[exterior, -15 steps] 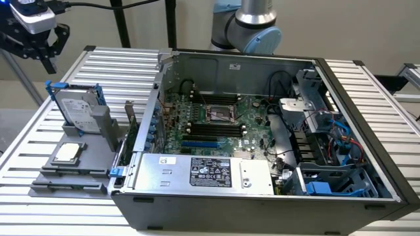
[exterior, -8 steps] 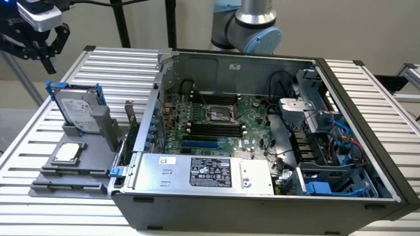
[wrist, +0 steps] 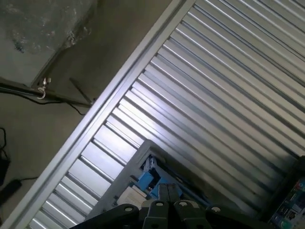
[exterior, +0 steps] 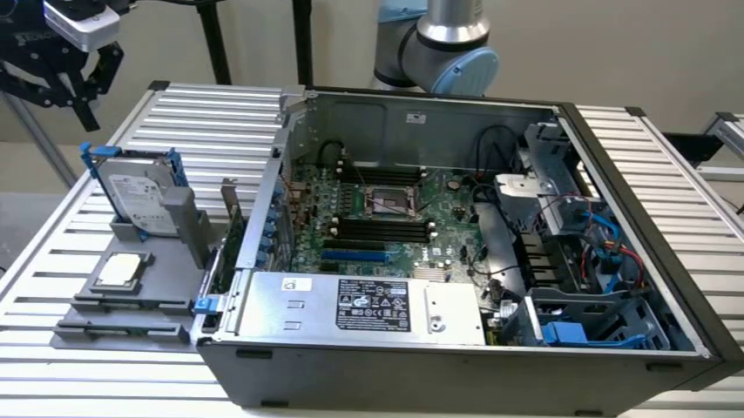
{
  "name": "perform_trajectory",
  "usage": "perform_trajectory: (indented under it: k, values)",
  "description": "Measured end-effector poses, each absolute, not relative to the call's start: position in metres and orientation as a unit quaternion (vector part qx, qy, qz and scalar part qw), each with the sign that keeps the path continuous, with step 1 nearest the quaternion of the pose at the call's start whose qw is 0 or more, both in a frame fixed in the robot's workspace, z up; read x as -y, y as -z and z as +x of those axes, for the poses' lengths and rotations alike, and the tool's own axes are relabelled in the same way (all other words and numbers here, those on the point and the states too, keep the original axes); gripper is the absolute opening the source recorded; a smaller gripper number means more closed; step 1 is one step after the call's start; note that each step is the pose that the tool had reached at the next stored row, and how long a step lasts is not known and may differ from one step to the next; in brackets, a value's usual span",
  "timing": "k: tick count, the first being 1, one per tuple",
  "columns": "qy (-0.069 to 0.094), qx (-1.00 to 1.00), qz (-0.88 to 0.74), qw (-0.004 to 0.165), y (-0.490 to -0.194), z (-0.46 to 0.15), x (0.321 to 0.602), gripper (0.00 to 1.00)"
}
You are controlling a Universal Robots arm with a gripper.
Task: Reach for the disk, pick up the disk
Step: 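Pick up the disk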
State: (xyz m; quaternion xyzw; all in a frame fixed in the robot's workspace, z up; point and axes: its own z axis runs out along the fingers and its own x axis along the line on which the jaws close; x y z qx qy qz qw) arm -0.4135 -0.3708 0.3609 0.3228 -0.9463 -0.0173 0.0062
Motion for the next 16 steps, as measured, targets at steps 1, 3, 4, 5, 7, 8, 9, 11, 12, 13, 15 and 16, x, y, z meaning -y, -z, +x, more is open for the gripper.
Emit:
perform_trajectory:
  k: [1, 3, 4, 5, 7, 8, 9, 11, 12, 13, 15, 16]
  values:
    - [0.017, 0.943, 0.331, 0.006, -0.3609, -0.4135, 0.3708, 0.11]
    - [0.017, 0.937, 0.348, 0.007, -0.3609, -0.4135, 0.3707, 0.11]
    - [0.017, 0.934, 0.357, 0.007, -0.3609, -0.4135, 0.3707, 0.11]
    - [0.017, 0.931, 0.365, 0.007, -0.3609, -0.4135, 0.3707, 0.11]
    - [0.017, 0.924, 0.382, 0.007, -0.3609, -0.4135, 0.3708, 0.11]
    - [0.017, 0.92, 0.391, 0.007, -0.3608, -0.4135, 0.3708, 0.11]
    - [0.017, 0.917, 0.399, 0.008, -0.3608, -0.4135, 0.3708, 0.11]
    - [0.017, 0.909, 0.415, 0.008, -0.3608, -0.4135, 0.3707, 0.11]
    - [0.017, 0.905, 0.424, 0.008, -0.3608, -0.4135, 0.3708, 0.11]
    - [0.016, 0.902, 0.432, 0.008, -0.3608, -0.4135, 0.3708, 0.11]
    - [0.016, 0.894, 0.448, 0.008, -0.3608, -0.4135, 0.3708, 0.11]
    - [0.016, 0.89, 0.456, 0.009, -0.3608, -0.4135, 0.3708, 0.11]
